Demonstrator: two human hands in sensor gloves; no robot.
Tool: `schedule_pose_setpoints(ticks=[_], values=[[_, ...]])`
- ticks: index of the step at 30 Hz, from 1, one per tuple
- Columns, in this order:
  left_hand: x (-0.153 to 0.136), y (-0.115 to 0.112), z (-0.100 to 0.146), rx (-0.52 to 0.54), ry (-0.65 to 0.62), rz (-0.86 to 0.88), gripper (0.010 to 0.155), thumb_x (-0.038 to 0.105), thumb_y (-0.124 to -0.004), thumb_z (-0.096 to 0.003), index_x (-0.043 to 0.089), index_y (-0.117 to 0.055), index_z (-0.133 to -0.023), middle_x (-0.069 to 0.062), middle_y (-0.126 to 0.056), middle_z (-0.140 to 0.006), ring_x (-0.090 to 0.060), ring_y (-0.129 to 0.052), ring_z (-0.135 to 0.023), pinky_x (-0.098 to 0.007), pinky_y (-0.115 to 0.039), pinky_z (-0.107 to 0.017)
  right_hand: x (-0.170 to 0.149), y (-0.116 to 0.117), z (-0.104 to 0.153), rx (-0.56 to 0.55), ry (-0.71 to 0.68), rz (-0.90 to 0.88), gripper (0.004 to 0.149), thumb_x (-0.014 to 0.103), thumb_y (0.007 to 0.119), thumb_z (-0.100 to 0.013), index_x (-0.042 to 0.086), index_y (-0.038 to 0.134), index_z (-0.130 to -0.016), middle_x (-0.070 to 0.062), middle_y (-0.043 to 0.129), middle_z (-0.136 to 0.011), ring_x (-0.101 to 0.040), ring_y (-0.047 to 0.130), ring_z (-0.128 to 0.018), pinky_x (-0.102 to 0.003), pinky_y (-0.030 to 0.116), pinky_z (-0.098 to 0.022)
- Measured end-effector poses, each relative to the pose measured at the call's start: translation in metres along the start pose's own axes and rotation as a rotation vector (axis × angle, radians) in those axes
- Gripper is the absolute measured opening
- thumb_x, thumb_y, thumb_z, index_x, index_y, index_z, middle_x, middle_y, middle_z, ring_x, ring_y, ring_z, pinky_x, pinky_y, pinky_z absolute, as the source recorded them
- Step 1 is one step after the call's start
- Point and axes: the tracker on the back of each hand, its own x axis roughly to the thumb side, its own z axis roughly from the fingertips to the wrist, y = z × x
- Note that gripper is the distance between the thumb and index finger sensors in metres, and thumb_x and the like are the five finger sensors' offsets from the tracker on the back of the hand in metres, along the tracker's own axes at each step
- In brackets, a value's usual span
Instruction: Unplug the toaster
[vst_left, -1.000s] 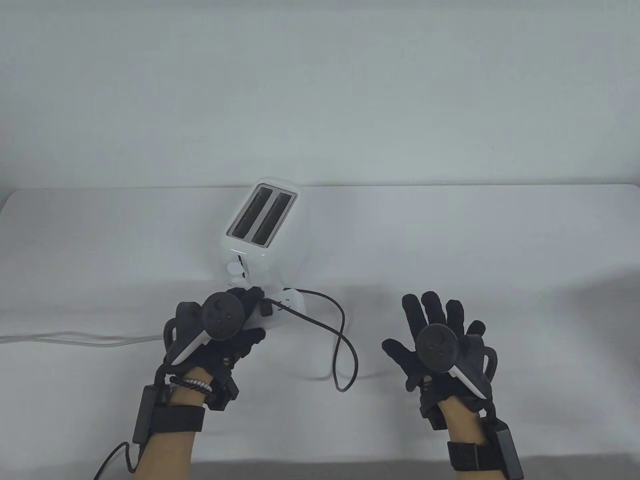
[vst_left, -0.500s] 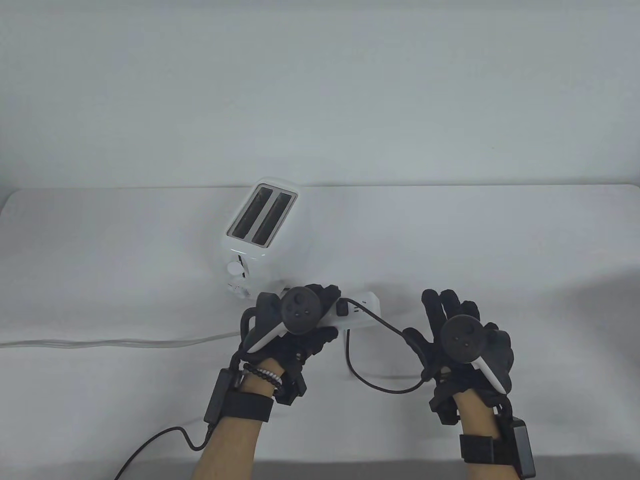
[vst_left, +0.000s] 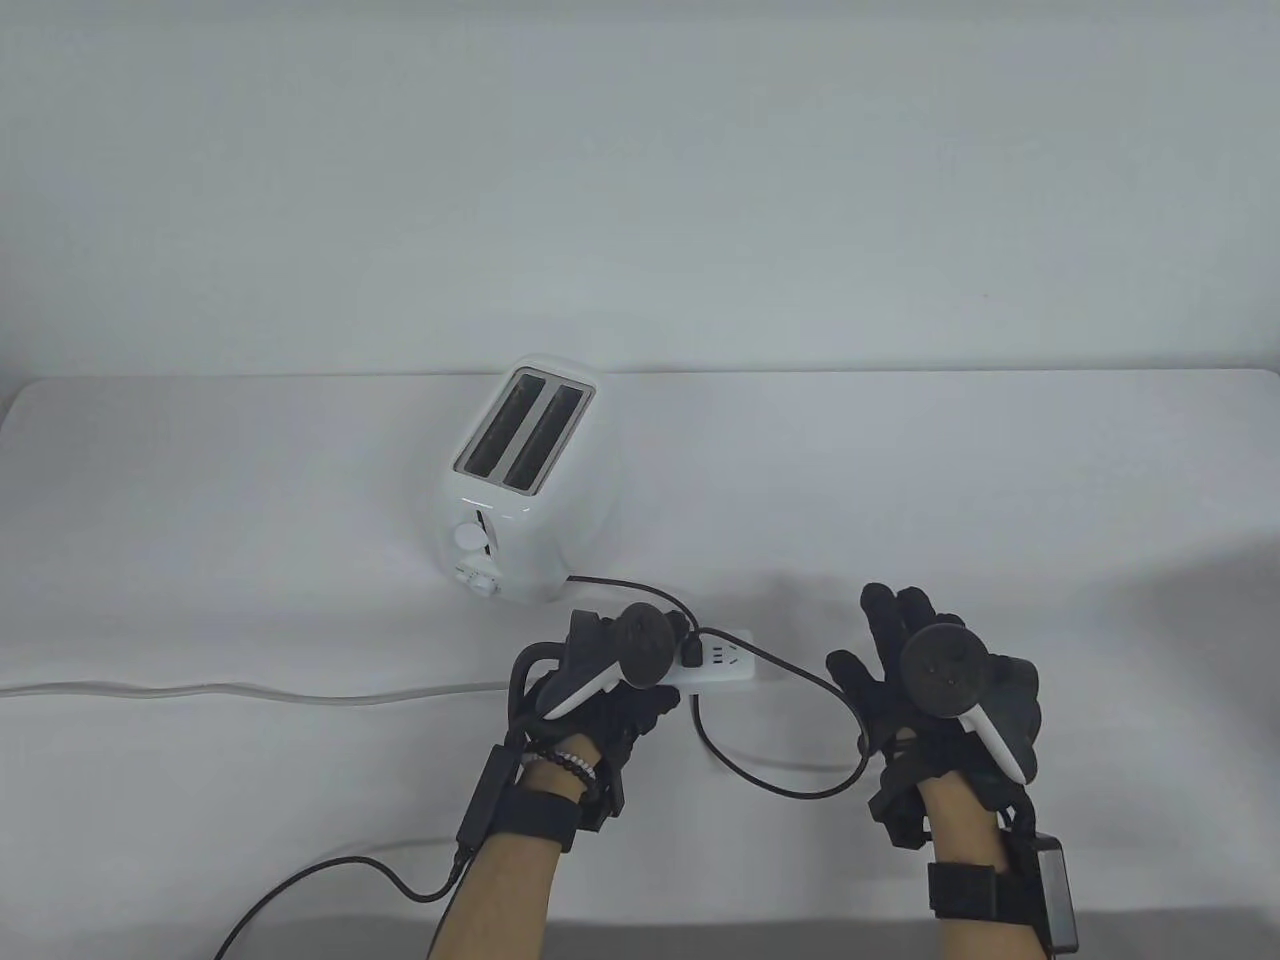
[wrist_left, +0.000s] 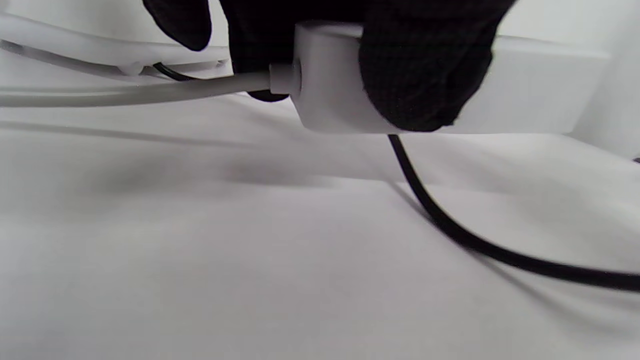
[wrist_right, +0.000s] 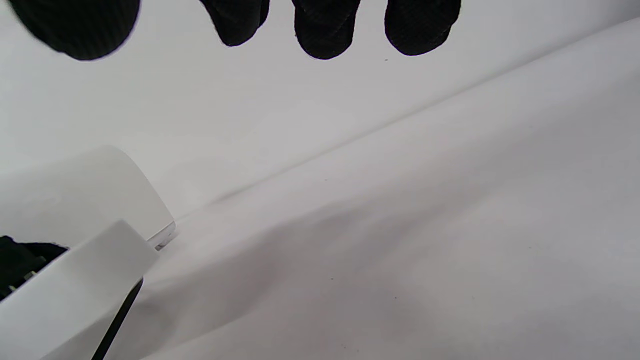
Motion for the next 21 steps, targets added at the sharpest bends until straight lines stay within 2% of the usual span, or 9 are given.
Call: schedule_pose_setpoints(ticks=[8, 11, 14, 15, 17, 21], values=[[0.003, -0.013, -0.004, -0.026, 0.006, -0.029, 0.081, 0.048, -0.082, -0.0483, 0.048, -0.037, -0.116, 0.009, -0.050, -0.126, -0.025, -0.066, -0.112, -0.054, -0.043, -0.094, -0.013, -0.004, -0.001, -0.025, 0.059, -0.032, 0.079, 0.060, 0.069, -0.039, 0.028, 0.044, -0.107, -0.014, 0.046, -0.114, -0.054, 0.052, -0.098, -0.082, 0.035, -0.057], [0.003, -0.018, -0.004, -0.033, 0.003, -0.029, 0.081, 0.048, -0.081, -0.0487, 0.049, -0.036, -0.116, 0.010, -0.050, -0.126, -0.025, -0.066, -0.112, -0.054, -0.043, -0.093, -0.023, -0.022, 0.004, -0.113, 0.074, -0.151, 0.077, 0.058, 0.069, -0.039, 0.028, 0.046, -0.106, -0.014, 0.050, -0.113, -0.053, 0.056, -0.097, -0.082, 0.037, -0.058], [0.003, -0.020, -0.003, -0.027, 0.003, -0.030, 0.081, 0.050, -0.081, -0.0488, 0.049, -0.036, -0.116, 0.010, -0.049, -0.126, -0.026, -0.065, -0.112, -0.056, -0.043, -0.093, -0.022, -0.048, 0.015, -0.195, 0.000, -0.272, 0.076, 0.056, 0.070, -0.040, 0.025, 0.047, -0.106, -0.015, 0.060, -0.109, -0.051, 0.066, -0.093, -0.080, 0.043, -0.058], [0.002, -0.020, -0.004, -0.038, 0.005, -0.018, 0.081, 0.050, -0.080, -0.0489, 0.050, -0.035, -0.116, 0.010, -0.049, -0.126, -0.026, -0.064, -0.112, -0.057, -0.043, -0.093, -0.017, -0.057, 0.021, -0.245, -0.033, -0.289, 0.076, 0.055, 0.073, -0.040, 0.023, 0.051, -0.106, -0.016, 0.067, -0.106, -0.048, 0.074, -0.089, -0.077, 0.049, -0.059], [0.000, -0.022, -0.005, -0.042, 0.007, -0.002, 0.081, 0.050, -0.080, -0.0486, 0.050, -0.035, -0.116, 0.011, -0.049, -0.126, -0.026, -0.063, -0.112, -0.058, -0.043, -0.093, 0.001, -0.069, 0.028, -0.275, -0.101, -0.242, 0.075, 0.054, 0.075, -0.040, 0.020, 0.057, -0.104, -0.016, 0.075, -0.101, -0.045, 0.081, -0.084, -0.073, 0.056, -0.059], [-0.003, -0.023, -0.006, -0.063, 0.015, 0.034, 0.081, 0.049, -0.079, -0.0488, 0.052, -0.034, -0.116, 0.011, -0.047, -0.127, -0.027, -0.059, -0.112, -0.061, -0.041, -0.092, 0.050, -0.069, 0.029, -0.235, -0.235, -0.006, 0.067, 0.052, 0.079, -0.039, 0.019, 0.070, -0.098, -0.010, 0.087, -0.092, -0.035, 0.093, -0.075, -0.062, 0.069, -0.056]])
